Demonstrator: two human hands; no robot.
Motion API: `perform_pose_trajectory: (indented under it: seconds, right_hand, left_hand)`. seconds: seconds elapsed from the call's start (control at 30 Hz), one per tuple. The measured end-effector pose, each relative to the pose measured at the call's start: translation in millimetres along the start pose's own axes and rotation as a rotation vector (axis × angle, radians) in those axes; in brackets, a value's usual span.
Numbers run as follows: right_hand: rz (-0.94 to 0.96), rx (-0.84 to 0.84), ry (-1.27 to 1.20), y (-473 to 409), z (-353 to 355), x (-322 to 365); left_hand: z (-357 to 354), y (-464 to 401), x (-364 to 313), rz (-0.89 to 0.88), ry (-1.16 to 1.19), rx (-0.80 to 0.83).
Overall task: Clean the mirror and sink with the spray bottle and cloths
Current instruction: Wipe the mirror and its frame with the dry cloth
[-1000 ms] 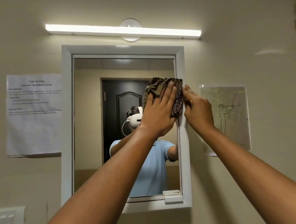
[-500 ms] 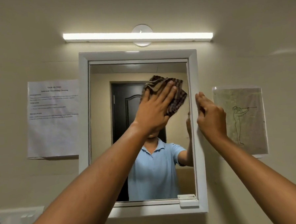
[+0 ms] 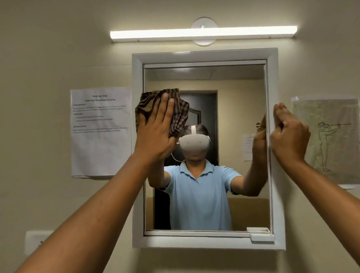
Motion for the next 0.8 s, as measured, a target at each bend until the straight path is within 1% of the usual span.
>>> perform_pose_trajectory:
  seconds: [0.13, 0.33, 0.4, 0.5, 0.67, 0.8]
  right_hand:
    - [-0.072, -0.033, -0.008, 1.2, 0.3, 5.8]
    - [-0.137, -0.047, -0.044, 3.1, 8.5, 9.8]
    - [-0.171, -0.044, -0.067, 5.5, 10.3, 7.6]
    - [-0.173, -0.016, -0.072, 8.3, 12.5, 7.4]
    - [-0.154, 0.021, -0.096, 10.4, 15.2, 2.8]
    - [-0.122, 0.056, -0.156, 11.7, 16.7, -5.9]
  left_hand:
    - [-9.2, 28.2, -4.8, 0.037, 0.007, 0.003]
    - [-25.7, 73.0, -12.9, 0.058, 0.018, 0.074]
    - [-27.2, 78.9, -19.4, 0.078, 0.019, 0.085]
    - [-28.0, 77.4, -29.5, 0.100, 0.018, 0.070]
    - [-31.8, 59.2, -68.7, 0.021, 0.026, 0.070]
    - [-29.7, 35.3, -124.2, -0.083, 0.054, 0.051]
Point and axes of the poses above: each hand's wrist, its own y-axis away from the middle knuckle, its own z-axis out of the back of the hand, x = y × z, the point moved 6 cm from there along -y, towards the middle knuckle, and after that the axes turned 13 degrees about z, right-handed, at the moved point
